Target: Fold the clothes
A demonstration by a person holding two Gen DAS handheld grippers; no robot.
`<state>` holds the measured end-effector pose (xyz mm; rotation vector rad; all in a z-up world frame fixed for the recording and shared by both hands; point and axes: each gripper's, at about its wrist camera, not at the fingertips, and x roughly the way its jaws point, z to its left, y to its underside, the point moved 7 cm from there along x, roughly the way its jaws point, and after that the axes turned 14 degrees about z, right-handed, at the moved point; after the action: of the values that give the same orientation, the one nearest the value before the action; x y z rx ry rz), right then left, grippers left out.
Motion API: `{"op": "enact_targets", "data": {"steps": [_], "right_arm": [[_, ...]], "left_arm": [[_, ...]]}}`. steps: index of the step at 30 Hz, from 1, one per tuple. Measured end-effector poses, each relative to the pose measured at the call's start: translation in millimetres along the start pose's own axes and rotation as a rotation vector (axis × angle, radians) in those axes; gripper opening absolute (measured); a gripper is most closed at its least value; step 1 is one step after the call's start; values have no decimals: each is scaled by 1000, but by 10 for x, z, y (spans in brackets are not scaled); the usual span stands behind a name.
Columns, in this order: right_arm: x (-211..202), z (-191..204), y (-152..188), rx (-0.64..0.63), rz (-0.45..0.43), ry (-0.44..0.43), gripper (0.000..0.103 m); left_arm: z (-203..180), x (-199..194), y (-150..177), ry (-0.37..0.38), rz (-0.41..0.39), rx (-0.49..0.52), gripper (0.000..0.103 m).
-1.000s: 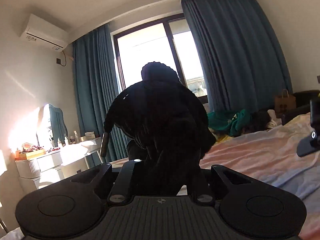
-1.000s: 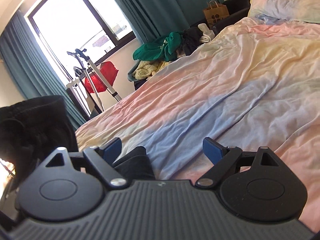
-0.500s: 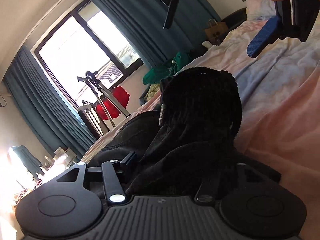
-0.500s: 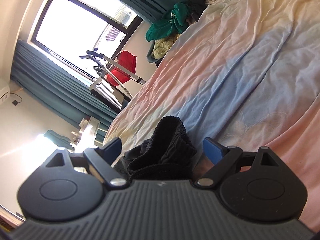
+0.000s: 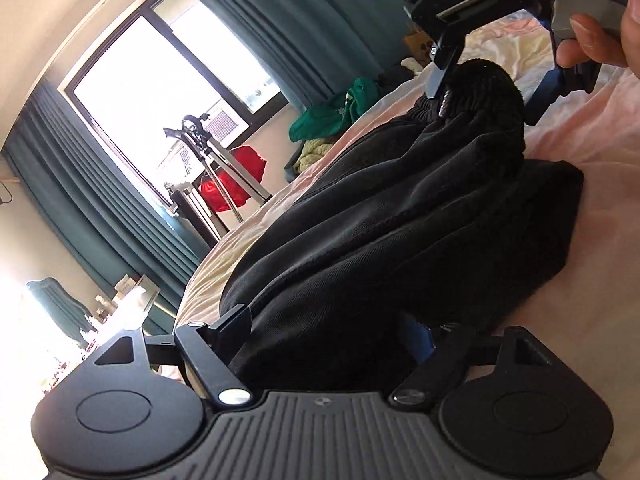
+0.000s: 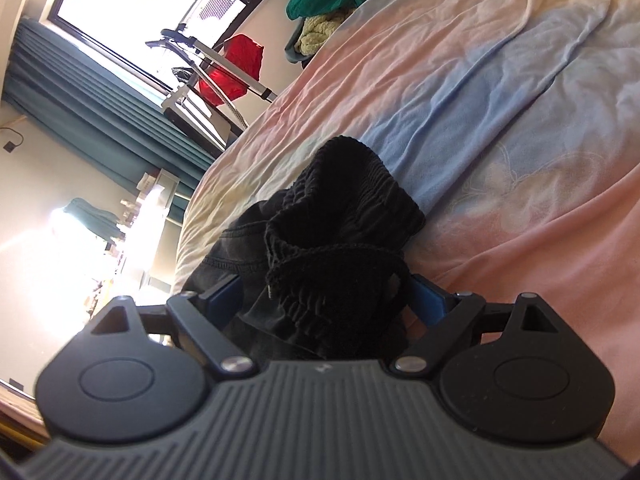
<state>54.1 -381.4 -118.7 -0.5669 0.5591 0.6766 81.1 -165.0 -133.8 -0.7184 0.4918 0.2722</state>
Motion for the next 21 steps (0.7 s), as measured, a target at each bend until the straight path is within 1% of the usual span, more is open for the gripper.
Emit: {"op": "enact_targets", "data": {"steps": [2,3,4,5,6,7,8,9,10,11,12,14,16,18,21], "right_arm": [[79,-11,34,12,7,19,90],[97,-24,44,24,3,9,90],[116,-38,55,36,-1,-1,90],[135,-51,65,48,-5,-11,90],[153,-64,75,60,-8,-21,90],[143,-60,77,63,-19,-31,88],[110,-41,72,61,-35,-42,76],[76,-22,67,58,-51,-53,68],[42,-3,62,56,-67,-64,62],[7,16,58,53,-83,-74,47],[-27,35,53,51,-99,-85,39],[-97,73,44,46,-131,-107,34],[-168,111,35,40,-163,-128,32],[-197,65,3,69,-161,-141,31],[-79,-74,55,111,-116,-66,31]], "left_arm": [[141,49,138,-10,-10,-41,74],[194,68,177,-12,-9,-51,66],[245,63,194,-7,-5,-63,56],[302,47,212,1,-2,-80,49],[375,5,227,19,0,-110,39],[459,-56,257,40,3,-149,26],[569,-140,310,70,11,-207,24],[667,-161,332,108,15,-254,23],[760,-232,387,146,19,-300,22],[836,-301,442,179,22,-337,21],[866,-361,496,197,25,-346,21],[911,-468,596,232,34,-359,21],[869,-490,641,254,61,-332,21],[827,-513,686,276,88,-306,21],[714,-464,692,298,123,-273,21]]}}
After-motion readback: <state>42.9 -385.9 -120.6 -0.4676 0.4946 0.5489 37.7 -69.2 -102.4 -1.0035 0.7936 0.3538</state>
